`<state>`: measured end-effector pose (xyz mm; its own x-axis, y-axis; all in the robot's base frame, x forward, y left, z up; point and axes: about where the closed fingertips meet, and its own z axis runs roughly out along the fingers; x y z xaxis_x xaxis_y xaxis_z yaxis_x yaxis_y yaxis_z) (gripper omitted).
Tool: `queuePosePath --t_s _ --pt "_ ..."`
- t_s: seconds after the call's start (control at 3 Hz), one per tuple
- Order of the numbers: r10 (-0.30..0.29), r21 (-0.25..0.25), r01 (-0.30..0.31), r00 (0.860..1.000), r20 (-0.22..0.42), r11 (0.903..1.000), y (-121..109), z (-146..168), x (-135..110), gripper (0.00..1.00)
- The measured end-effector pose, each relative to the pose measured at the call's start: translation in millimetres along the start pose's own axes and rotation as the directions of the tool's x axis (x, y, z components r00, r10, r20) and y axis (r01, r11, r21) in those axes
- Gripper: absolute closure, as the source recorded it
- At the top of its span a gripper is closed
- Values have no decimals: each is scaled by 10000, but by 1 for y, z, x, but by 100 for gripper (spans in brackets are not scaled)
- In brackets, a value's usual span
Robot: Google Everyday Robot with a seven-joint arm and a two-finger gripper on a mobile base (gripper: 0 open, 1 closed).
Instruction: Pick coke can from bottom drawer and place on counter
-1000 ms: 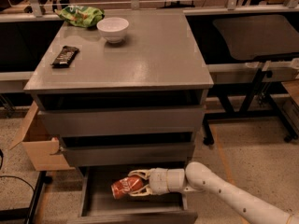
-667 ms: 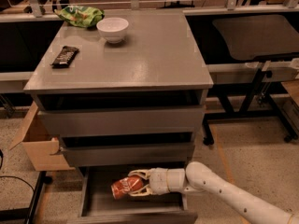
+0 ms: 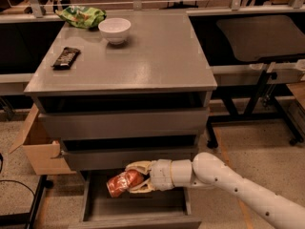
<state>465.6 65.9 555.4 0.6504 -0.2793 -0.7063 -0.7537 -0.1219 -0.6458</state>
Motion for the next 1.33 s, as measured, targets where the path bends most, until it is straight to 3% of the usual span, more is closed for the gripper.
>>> queuePosePath --t_s 0.33,0.67,1.33 --pt "-1336 -255 1325 9900 -459 9909 -47 -17 -59 100" --pt "-2491 -622 2436 9626 -1061 9679 -104 -31 -109 100" --pt "-2655 -607 2605 9591 -985 9636 -116 -30 -112 100"
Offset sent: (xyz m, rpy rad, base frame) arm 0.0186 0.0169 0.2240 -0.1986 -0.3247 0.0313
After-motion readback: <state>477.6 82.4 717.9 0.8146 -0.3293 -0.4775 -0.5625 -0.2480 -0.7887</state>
